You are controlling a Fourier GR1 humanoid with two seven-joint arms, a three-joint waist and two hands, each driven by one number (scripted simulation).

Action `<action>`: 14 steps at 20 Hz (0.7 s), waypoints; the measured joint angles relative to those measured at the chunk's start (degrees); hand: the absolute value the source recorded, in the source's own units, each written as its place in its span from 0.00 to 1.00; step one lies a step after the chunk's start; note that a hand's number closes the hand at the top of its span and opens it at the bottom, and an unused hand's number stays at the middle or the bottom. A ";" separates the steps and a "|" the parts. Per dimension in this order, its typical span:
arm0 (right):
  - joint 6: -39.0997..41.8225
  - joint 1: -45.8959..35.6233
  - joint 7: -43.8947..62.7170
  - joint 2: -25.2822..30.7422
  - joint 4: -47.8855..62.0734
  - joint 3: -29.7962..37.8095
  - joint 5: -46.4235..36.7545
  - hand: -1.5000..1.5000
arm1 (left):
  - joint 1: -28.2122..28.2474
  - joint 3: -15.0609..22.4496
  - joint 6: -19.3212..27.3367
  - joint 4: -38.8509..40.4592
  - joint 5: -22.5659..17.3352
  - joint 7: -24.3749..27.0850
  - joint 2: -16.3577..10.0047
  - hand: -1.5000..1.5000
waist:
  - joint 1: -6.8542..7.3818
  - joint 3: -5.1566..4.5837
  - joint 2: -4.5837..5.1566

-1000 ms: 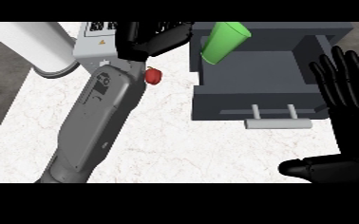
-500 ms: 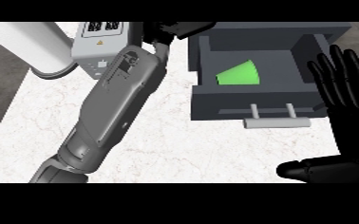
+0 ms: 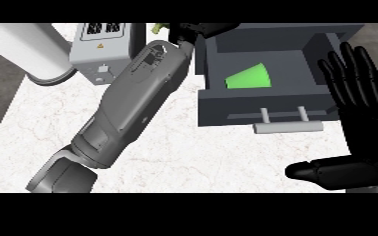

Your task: Pick up the cup, place it into the drawer and close the drawer

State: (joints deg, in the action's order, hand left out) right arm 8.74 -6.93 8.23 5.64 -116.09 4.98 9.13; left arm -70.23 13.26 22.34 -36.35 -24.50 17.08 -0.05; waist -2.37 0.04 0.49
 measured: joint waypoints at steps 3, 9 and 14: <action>0.64 0.64 -0.31 0.14 -0.45 -0.10 0.42 0.00 | -0.58 2.28 -0.57 3.71 -2.39 1.42 0.02 1.00 | -0.48 0.01 0.09; 0.70 -1.44 1.47 0.81 -0.35 0.16 1.36 0.00 | -3.06 8.33 0.98 9.23 -5.78 3.34 0.04 1.00 | -1.79 0.02 0.40; 1.59 -1.30 -0.55 0.42 1.19 -0.37 1.26 0.00 | -4.78 12.56 1.84 12.65 -7.44 3.26 0.05 1.00 | -2.84 0.06 0.73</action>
State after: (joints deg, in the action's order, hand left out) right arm 10.33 -8.23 7.69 6.06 -114.90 4.61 10.38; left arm -75.01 25.81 24.17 -23.70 -31.93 20.34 0.00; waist -5.21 0.10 1.22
